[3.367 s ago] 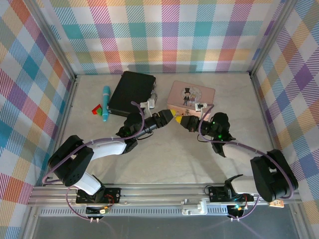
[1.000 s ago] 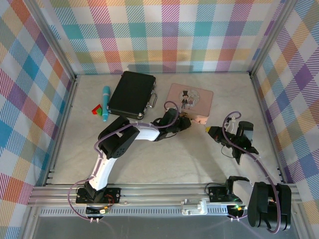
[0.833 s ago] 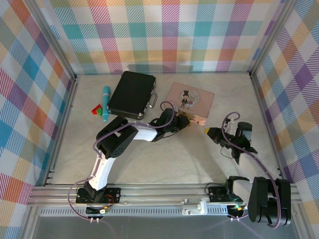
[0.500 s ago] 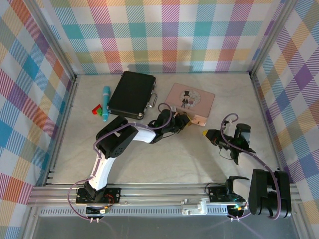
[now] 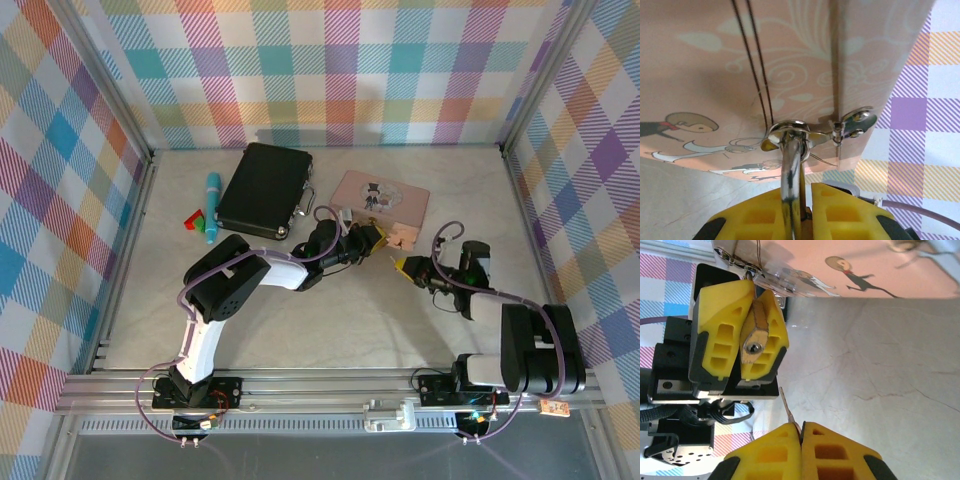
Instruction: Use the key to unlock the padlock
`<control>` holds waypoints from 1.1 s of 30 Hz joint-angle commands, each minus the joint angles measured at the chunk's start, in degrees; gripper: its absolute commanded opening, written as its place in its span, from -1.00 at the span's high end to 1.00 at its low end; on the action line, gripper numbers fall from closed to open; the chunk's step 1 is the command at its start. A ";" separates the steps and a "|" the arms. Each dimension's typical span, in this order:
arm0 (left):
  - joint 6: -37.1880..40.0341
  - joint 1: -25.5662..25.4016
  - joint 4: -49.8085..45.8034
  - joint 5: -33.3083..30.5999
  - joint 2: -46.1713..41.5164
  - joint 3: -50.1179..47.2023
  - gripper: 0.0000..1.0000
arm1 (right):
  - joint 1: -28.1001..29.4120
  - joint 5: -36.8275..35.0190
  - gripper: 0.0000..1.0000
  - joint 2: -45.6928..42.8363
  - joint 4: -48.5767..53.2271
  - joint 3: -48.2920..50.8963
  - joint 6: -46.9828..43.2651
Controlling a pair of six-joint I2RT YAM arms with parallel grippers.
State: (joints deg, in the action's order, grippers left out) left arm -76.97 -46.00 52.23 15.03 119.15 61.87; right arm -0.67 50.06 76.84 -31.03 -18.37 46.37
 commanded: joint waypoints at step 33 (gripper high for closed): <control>-2.75 -0.76 10.85 0.00 -2.63 -2.09 1.00 | 4.04 -3.12 1.00 1.94 -3.08 -3.28 2.00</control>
State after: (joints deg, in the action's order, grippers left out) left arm -78.87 -46.09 55.86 15.38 119.13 59.70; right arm 3.09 48.73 80.60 -36.80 -22.63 48.88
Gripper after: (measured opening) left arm 0.128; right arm 0.055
